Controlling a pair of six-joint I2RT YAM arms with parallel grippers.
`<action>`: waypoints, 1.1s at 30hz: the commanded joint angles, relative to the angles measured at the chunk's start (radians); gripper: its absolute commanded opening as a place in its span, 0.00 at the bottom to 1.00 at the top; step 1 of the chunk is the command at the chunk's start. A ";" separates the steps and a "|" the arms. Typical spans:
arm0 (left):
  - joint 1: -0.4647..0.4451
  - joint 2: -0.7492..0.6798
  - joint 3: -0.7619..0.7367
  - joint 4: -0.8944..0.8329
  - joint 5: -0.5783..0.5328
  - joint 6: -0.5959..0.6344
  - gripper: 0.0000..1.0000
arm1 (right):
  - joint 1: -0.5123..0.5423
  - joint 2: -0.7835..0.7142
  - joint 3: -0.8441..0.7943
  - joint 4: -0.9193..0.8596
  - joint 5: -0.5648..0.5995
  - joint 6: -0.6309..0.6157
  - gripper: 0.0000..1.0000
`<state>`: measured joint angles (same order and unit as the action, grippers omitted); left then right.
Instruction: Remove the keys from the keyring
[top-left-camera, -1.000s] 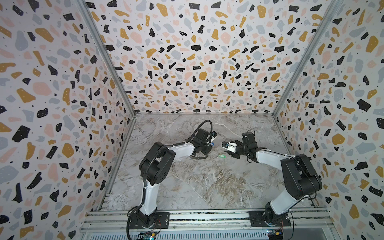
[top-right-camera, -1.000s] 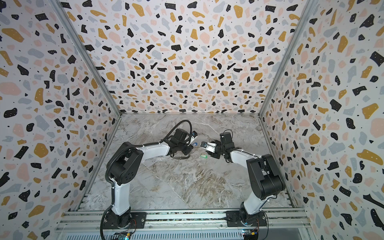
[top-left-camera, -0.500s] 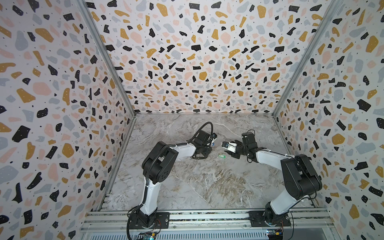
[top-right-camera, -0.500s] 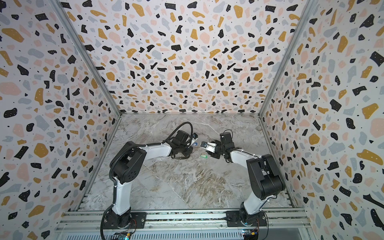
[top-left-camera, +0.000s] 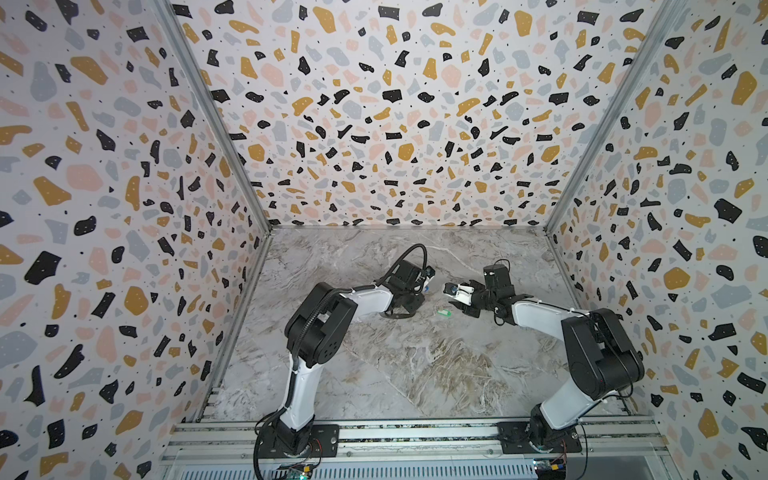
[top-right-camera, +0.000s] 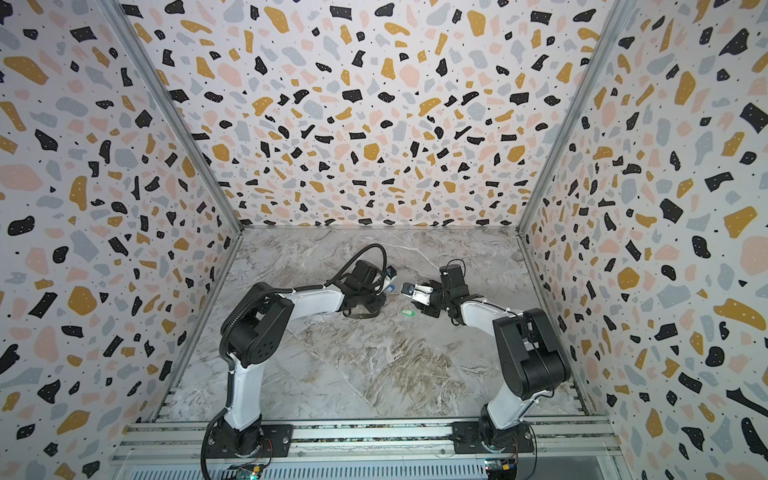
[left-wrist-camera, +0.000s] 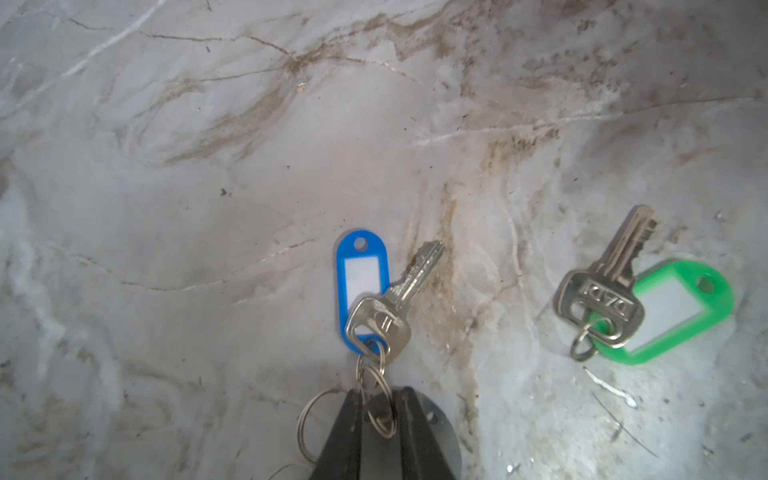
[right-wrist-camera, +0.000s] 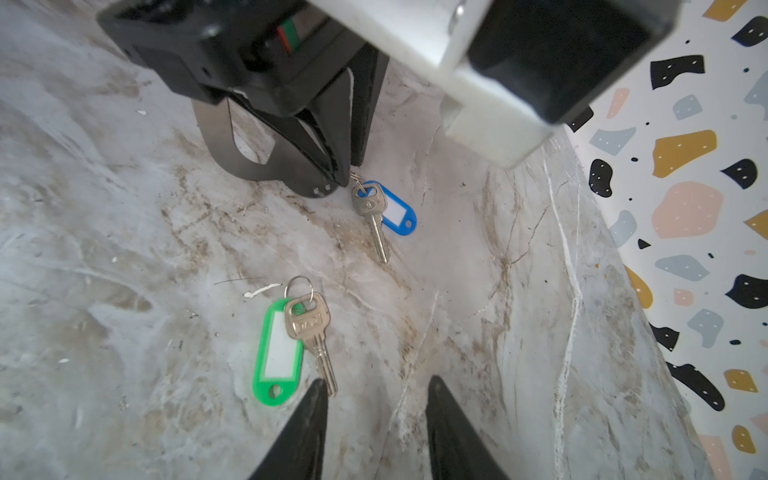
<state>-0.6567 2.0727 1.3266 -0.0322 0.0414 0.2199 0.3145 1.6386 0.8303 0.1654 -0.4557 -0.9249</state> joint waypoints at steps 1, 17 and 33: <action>-0.003 0.013 0.029 -0.003 0.002 0.010 0.18 | 0.005 -0.040 0.002 -0.008 -0.005 0.011 0.41; -0.003 0.032 0.041 -0.013 -0.010 0.005 0.22 | 0.004 -0.037 0.001 -0.007 -0.006 0.015 0.40; 0.000 -0.065 0.011 -0.033 0.068 0.058 0.02 | 0.003 -0.054 -0.006 0.005 -0.002 0.019 0.40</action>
<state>-0.6563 2.0735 1.3396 -0.0544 0.0628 0.2409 0.3145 1.6375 0.8299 0.1661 -0.4530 -0.9237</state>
